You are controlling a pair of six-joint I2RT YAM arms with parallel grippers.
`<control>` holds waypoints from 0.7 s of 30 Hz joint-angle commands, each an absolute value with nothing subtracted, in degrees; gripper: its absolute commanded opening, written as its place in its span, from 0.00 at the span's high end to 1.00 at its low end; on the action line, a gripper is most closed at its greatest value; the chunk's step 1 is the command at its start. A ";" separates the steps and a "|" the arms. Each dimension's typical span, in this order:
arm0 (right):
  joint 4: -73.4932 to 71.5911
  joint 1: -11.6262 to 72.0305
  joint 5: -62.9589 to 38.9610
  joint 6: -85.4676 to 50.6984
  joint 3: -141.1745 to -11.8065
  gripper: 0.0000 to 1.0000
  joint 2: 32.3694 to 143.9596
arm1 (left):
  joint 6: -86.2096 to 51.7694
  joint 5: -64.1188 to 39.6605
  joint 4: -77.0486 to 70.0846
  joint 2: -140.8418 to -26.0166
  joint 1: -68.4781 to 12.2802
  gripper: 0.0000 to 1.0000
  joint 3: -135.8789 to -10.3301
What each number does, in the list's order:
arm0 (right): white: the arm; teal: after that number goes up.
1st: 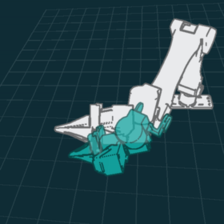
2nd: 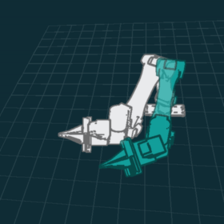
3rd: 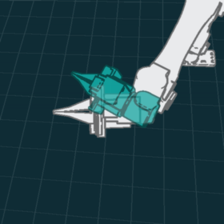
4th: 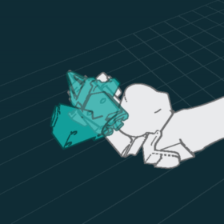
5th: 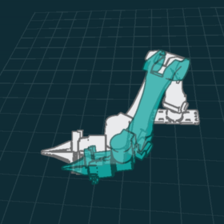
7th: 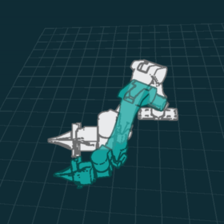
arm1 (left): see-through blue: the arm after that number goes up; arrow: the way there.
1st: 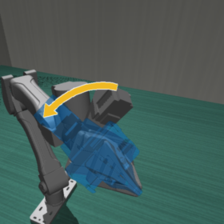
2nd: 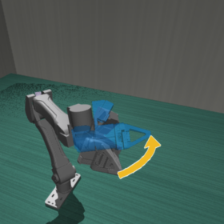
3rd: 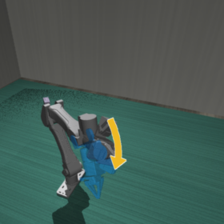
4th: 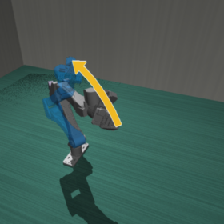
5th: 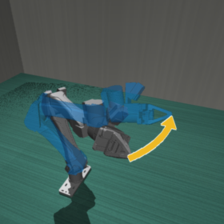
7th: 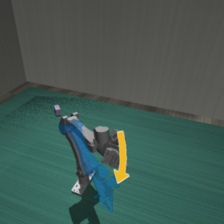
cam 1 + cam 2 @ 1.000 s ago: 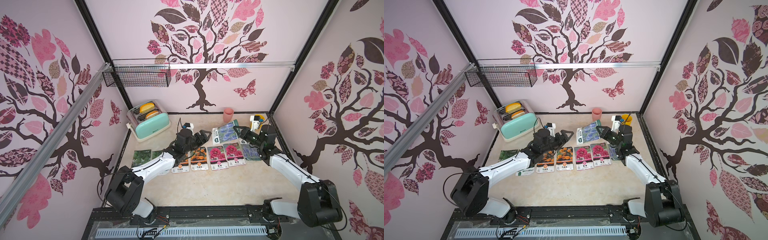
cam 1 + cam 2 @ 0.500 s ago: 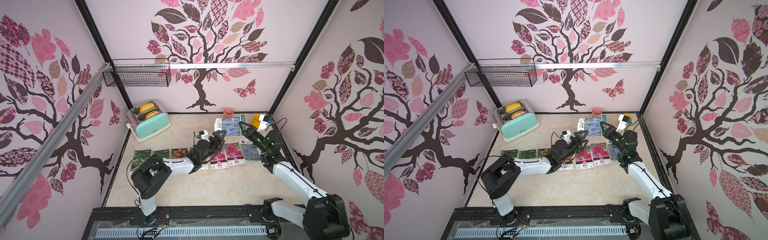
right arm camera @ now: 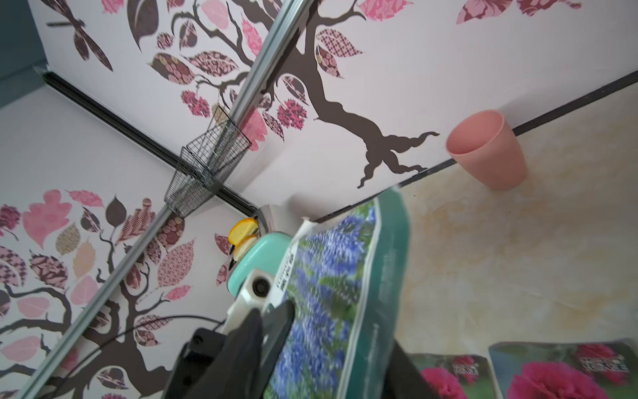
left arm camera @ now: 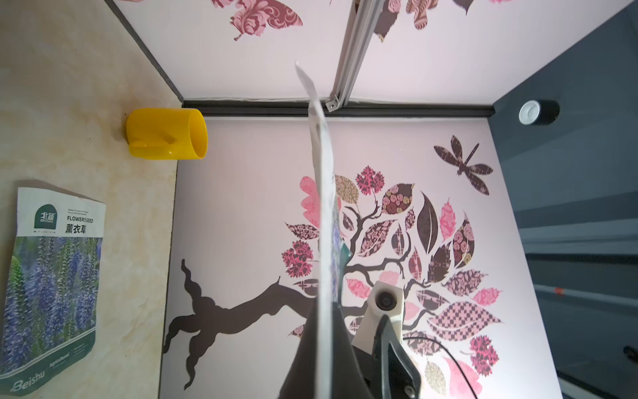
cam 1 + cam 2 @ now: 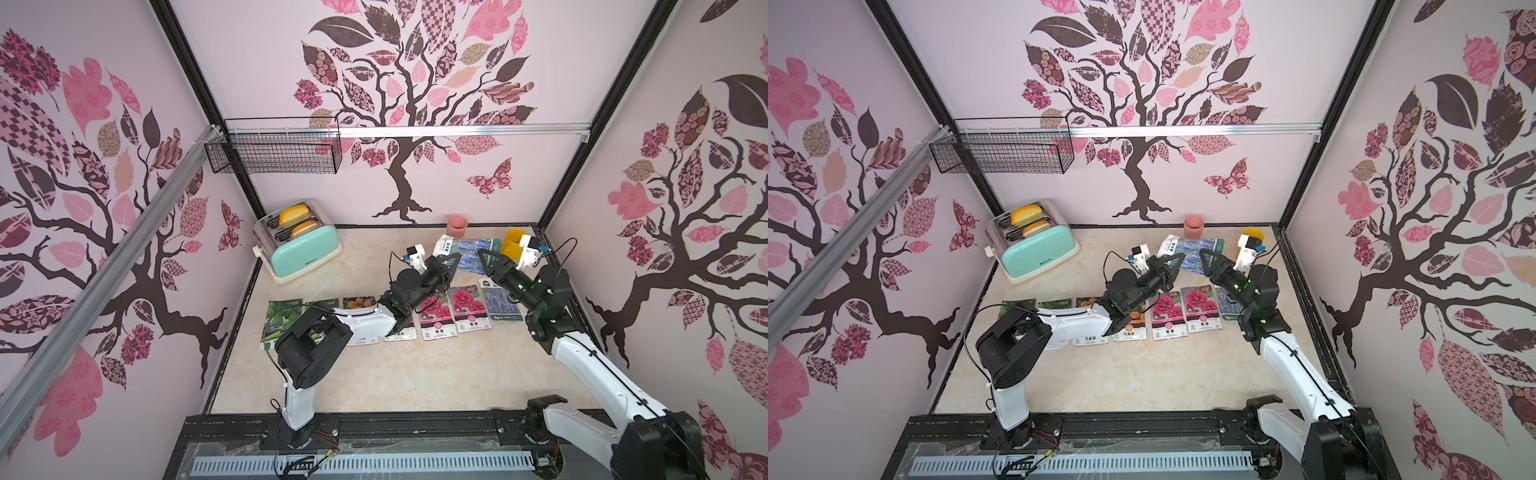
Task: Arrange the seed packets in a row
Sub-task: Pick up the seed packet from the center of the board.
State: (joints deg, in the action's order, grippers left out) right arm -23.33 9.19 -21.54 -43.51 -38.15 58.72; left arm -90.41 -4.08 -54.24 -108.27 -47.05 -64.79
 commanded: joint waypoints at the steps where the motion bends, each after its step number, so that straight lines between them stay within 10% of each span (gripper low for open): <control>1: -8.70 9.40 -23.47 -36.17 -42.29 0.08 55.52 | -82.10 -16.92 -47.60 -107.18 -44.52 1.00 -69.04; 13: -2.26 6.63 -31.44 -36.77 -38.54 0.00 46.01 | -77.39 -38.95 -53.22 -111.75 -39.87 1.00 -73.17; 21: -9.19 6.33 -34.85 -42.17 -35.63 0.36 47.93 | -76.70 -41.52 -55.21 -111.74 -38.23 1.00 -72.88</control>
State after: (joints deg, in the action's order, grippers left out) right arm -5.10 6.63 -32.10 -38.63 -36.77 47.00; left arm -77.91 -38.76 -51.79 -111.26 -38.11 -72.99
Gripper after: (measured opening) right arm 0.682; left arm 0.042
